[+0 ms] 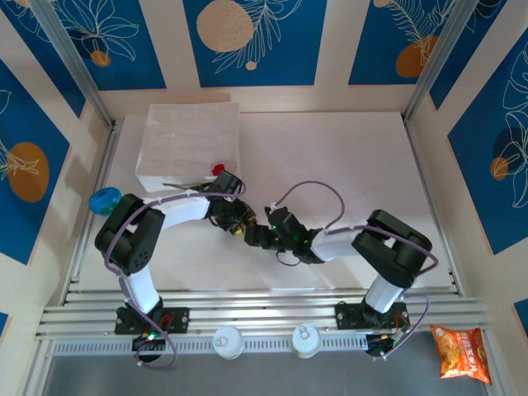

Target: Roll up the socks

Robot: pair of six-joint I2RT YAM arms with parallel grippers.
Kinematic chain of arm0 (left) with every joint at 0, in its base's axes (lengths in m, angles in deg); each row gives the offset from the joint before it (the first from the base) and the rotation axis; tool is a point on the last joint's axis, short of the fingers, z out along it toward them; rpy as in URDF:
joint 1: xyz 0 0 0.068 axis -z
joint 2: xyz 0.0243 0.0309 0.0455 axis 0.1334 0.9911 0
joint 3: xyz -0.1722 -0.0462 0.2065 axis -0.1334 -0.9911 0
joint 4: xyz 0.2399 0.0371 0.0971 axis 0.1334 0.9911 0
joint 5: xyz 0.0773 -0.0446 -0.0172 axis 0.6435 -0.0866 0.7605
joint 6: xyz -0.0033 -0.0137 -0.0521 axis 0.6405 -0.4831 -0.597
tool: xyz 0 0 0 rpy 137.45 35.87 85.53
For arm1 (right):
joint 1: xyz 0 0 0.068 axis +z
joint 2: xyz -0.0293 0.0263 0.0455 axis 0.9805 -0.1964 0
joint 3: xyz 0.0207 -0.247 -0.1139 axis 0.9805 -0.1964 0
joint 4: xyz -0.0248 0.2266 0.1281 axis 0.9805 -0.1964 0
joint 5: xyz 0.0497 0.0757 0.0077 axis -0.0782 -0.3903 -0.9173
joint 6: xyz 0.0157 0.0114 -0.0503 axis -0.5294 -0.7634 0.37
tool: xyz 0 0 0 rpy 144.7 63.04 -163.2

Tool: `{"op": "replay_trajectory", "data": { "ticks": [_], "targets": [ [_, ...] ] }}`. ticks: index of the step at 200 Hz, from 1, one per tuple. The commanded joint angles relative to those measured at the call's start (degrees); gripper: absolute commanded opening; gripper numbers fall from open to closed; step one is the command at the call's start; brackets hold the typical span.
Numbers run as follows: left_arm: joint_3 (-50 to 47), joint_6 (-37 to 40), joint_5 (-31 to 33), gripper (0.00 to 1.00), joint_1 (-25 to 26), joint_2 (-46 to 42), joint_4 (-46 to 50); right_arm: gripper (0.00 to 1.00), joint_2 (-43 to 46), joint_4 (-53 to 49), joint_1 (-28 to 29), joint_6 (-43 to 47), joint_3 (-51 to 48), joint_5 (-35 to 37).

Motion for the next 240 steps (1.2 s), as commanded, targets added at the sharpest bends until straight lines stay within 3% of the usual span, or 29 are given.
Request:
{"op": "replay_trajectory", "data": {
  "ticks": [1,42,78,101,126,157,191,240],
  "targets": [
    [-4.39,-1.22,2.51,0.10,0.36,6.87,3.98,0.59,5.54,-14.69,-0.39,3.91,-2.20,4.15],
    [-3.50,-3.08,-1.46,0.00,-0.55,1.95,6.18,0.57,19.44,-20.44,-2.66,7.39,-4.11,6.75],
    [-0.27,-2.39,-6.30,0.00,-1.99,-2.79,13.37,0.52,27.30,-27.95,-4.68,12.85,-3.10,7.90],
    [3.07,-0.32,-8.68,0.00,-3.35,-6.91,20.78,0.52,29.00,-33.59,-5.01,17.08,-0.55,9.93],
    [8.58,3.73,-4.96,0.00,-5.51,-13.07,30.10,0.52,29.30,-35.38,-5.69,20.68,1.82,11.31],
    [16.06,8.74,-4.76,0.00,-12.40,-16.72,36.71,0.52,27.31,-37.50,-7.28,24.08,7.39,11.92],
    [30.24,20.19,5.88,0.00,-19.14,-14.84,41.65,0.52,23.62,-40.78,-8.01,29.98,14.84,12.90],
    [33.10,28.47,22.42,0.00,-20.11,-9.69,29.08,0.51,22.89,-40.75,-8.77,34.31,17.85,9.85]
  ]
}}
